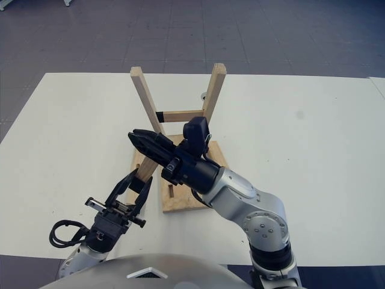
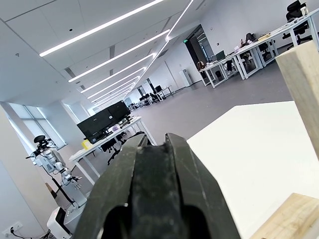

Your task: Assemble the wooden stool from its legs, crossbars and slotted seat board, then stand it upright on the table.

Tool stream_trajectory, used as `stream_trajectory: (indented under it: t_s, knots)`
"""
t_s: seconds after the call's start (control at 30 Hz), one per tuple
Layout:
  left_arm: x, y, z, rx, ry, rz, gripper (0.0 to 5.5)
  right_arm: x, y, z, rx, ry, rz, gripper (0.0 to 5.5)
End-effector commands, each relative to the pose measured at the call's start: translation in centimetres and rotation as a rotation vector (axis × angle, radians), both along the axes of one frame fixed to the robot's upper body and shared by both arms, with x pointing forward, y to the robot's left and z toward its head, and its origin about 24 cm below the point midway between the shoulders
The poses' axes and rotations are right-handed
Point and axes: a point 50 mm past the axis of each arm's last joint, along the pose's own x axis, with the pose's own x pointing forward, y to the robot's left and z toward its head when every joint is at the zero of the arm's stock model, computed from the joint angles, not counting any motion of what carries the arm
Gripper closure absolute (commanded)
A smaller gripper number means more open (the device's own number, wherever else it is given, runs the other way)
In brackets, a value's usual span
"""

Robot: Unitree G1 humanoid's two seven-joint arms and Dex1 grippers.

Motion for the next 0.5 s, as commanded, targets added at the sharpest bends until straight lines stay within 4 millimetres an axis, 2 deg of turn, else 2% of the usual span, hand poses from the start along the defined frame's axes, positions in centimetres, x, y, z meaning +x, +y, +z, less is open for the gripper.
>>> stream_trajectory:
  t_s: [0.03, 0.17, 0.2, 0.4, 0.5]
  knots:
    - [0.5, 0.1, -0.4, -0.050, 0.060, 0.039, 4.19, -0.2, -0.1, 1.0, 0.058, -0.025, 0.017, 5.04]
    - [0.4, -0.2, -0.5, -0.053, 0.078, 0.011, 4.19, -0.1, -0.3, 1.0, 0.065, -0.022, 0.003, 5.05]
    - [0.4, -0.3, -0.5, -0.056, 0.083, 0.008, 3.81, 0.0, -0.4, 1.0, 0.059, -0.024, -0.006, 5.05]
    - [0.8, 0.0, -0.3, -0.061, 0.087, 0.035, 2.88, 0.7, -1.4, 0.8, 0.010, -0.055, -0.099, 5.08]
    - [0.8, -0.1, -0.4, -0.045, 0.100, 0.033, 2.85, 1.1, -2.1, 0.7, -0.020, -0.072, -0.158, 5.08]
